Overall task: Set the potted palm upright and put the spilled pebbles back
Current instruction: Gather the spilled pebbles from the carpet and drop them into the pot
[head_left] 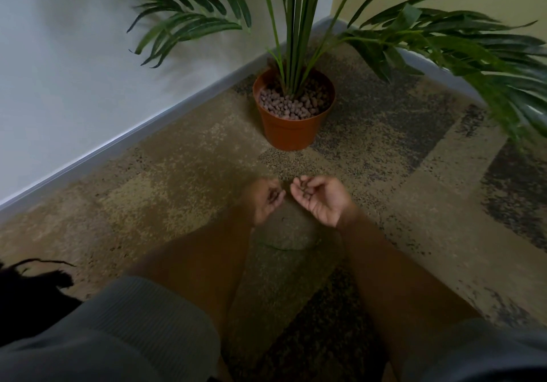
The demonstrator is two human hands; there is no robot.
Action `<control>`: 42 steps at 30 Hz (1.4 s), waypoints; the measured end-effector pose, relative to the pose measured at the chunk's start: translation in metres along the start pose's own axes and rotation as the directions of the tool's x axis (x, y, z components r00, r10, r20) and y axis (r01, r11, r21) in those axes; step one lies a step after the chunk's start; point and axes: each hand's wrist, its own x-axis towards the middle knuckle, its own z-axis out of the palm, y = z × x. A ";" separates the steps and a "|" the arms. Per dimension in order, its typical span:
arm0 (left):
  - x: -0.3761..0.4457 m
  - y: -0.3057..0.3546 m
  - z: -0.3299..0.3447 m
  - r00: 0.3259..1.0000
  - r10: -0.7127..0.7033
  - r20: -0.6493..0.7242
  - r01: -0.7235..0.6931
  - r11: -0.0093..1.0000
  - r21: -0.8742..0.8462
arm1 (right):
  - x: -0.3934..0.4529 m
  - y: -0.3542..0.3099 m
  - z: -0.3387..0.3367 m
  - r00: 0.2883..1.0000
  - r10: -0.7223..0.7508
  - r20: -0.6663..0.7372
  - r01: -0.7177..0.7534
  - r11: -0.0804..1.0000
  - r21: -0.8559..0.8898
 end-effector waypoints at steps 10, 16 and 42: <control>-0.020 0.082 0.041 0.989 0.094 -0.113 -0.139 0.852 -0.505 | -0.002 -0.055 0.068 0.965 -0.177 -0.195 0.189 0.981 0.041; -0.036 0.131 0.077 0.966 0.257 -0.001 -0.226 0.849 -0.478 | -0.004 -0.089 0.109 0.948 -0.305 -0.095 0.317 0.935 0.158; -0.021 0.059 0.022 0.964 0.207 -0.166 -0.174 0.966 0.191 | -0.007 -0.040 0.072 0.990 -0.095 -0.104 -0.020 0.636 -0.771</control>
